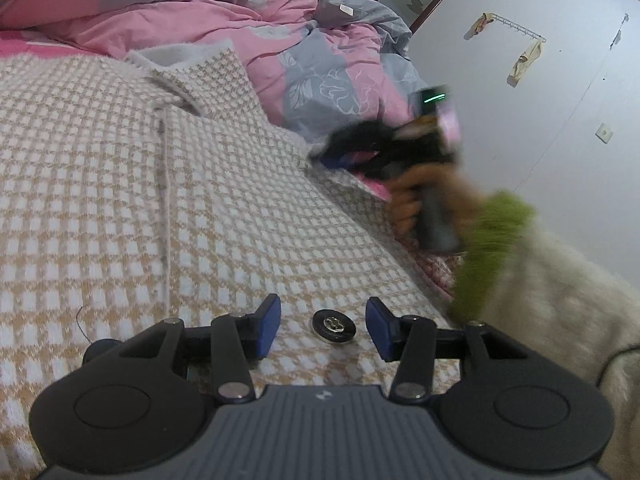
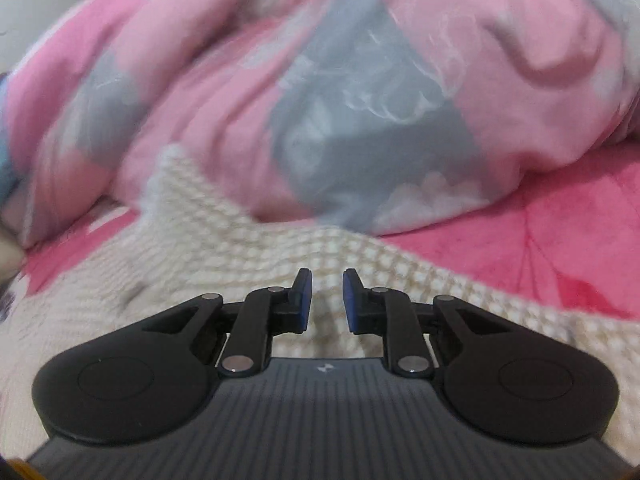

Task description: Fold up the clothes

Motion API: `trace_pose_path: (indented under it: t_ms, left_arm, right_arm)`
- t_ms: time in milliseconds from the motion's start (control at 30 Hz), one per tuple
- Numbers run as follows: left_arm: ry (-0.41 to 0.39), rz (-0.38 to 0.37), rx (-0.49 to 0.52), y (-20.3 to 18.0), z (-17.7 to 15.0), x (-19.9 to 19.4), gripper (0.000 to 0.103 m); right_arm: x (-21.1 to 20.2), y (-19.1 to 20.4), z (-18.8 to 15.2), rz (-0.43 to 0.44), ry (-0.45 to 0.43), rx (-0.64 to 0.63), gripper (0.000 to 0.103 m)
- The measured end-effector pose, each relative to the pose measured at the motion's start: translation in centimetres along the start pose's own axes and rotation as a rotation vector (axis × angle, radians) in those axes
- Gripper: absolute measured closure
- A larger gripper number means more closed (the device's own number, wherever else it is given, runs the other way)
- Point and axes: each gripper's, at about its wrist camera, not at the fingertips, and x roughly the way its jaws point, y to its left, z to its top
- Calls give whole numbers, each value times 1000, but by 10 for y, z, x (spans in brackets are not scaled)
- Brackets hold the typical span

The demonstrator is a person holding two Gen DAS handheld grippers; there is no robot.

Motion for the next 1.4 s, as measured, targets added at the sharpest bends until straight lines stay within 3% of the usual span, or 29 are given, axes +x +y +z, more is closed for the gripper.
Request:
trace_pose_path:
  t_ms: [67,167,300,467,533,600,700,800,833,967,1100,1167,1200,1233,1267,1300,1367,1400]
  left_arm:
    - [0,-3,-2,1,1,0,55]
    - [0,-7,-6,2,2,-1,55]
    - [-3,-15,-13,3,1,-1,54]
    - [-2,-17,-14,3,1,-3,54]
    - [-2,-19,-16,3,1,-3,54]
    - [-3,-22,-19,4,1,-3,54]
    - [-4,-28,-23,4,1,-3,54]
    - [-3,-28,-24,4,1,-3,54]
    - [-2,-28,-24,4,1,-3,53]
    - [-2,-31,-27,4,1,-2,53]
    - [-1,-39,-35,5,1,-2,52]
    - [-4,-45,-42,6,1,-1,52]
    - [-6,-48,-46,7,1,-1,52]
    - [-7,-50,-49,7,1,-1,52]
    - [-7,-51,-51,8,1,-1,52]
    - [-7,-51,-51,8,1,-1,52]
    - [-8,-52,-51,8,1,-1,52]
    - [-8,-53,-52,8,1,-1,52]
  right_arm:
    - [28,-9,-3,-30,19,-9,87]
    - [20,-16,5,-39,-19,47,91]
    - [-5,-21,6,-111,-15,17,88]
    - [17,-61,-2,-140,-36,61,90]
    - [16,-58,6,-219,-42,66,91]
    - [0,-47,9,-261,-60,29,87]
    - [-50,-37,-3,-214,-137,41,86]
    - [-105,-30,-16,-159,-221,67,70]
    - [-120,-30,-18,-174,-245,81,68]
    - [-164,-28,-37,-216,-275,97,44]
    - [-150,-21,-52,-267,-201,-4,34]
    - [-135,-13,-55,-298,-174,-100,20]
    - [-126,-11,-56,-315,-154,-141,19]
    - [-117,-9,-56,-333,-134,-181,20]
    - [-109,-9,-57,-357,-120,-213,28]
    - [-105,-14,-57,-383,-116,-218,61]
    - [-119,-41,-53,-351,-149,-72,88]
    - [-133,-57,-52,-319,-191,21,89]
